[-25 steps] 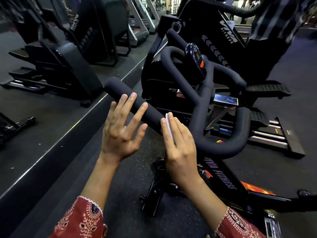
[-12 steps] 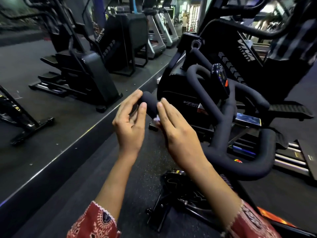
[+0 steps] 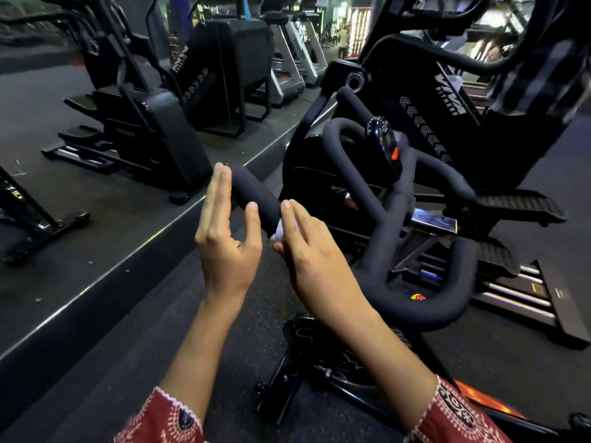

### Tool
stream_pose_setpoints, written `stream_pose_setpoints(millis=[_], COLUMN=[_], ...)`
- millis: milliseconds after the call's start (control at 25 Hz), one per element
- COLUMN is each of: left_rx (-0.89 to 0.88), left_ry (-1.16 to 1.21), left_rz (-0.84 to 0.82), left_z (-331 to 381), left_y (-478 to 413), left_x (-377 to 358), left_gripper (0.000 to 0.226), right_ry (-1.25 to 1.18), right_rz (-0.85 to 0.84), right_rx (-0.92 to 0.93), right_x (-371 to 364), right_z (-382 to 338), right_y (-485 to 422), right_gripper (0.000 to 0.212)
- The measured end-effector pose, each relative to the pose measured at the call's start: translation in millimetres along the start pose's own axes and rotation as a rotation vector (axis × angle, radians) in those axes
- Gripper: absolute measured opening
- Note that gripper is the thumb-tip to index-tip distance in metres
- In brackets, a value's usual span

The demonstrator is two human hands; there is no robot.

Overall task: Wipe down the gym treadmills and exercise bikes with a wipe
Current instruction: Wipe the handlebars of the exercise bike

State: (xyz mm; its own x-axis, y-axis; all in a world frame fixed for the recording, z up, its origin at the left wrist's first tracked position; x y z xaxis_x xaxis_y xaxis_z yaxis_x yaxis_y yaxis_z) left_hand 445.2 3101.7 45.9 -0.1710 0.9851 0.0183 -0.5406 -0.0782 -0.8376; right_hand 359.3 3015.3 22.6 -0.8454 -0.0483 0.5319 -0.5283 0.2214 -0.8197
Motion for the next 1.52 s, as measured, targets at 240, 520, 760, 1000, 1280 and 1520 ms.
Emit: stream_pose_setpoints(millis=[240,520,760,1000,1280,1520], left_rx=[0.000,0.039,0.126,0.076,0.060,0.057], left_ry=[-0.144,-0.308,-0.443,-0.548,-0.538,-0.605], left_rz=[-0.091,-0.119,-0.144,-0.174,-0.347,-0.330], left_z=[37.7,71.9,84.3,91.6,107.4,115.4], left_y=[55.8,117.5,133.0,126.4,120.9,122.8], left_x=[-26.7,-47.8,-44.8,-46.0,-76.2,-83.2], left_gripper=[0.056,0.052,0.053,0.052,0.043,0.037], right_ry=[0.162,-0.254,-0.527,-0.453,-0.503,-0.607], right_rz=[-0.167,-0.437,-0.567,-0.530,-0.474,-0.500], right_rx=[0.222,0.410,0.360,0.588,0.499,0.639], right_x=[46.4,106.0,97.0,49.8,54.1,53.0], right_z=[37.1,104.8,136.6,129.5,178.7,168.0], right_y=[61.6,86.4,41.2,30.9,5.8,8.9], right_gripper=[0.044,0.058,0.052,0.047,0.047,0.042])
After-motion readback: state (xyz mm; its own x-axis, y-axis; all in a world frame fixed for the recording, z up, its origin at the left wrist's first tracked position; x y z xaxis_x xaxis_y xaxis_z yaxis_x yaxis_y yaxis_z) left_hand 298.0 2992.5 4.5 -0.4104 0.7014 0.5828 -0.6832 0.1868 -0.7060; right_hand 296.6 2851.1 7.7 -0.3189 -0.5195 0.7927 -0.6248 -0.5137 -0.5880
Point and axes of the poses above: each hand's wrist, its own y-axis away from the middle knuckle, its own x-axis out of the back of the hand, z = x × y, the point moved 6 cm from there along -y, towards the middle knuckle, and after that the axes turned 12 degrees about z, right-handed, at the moved point
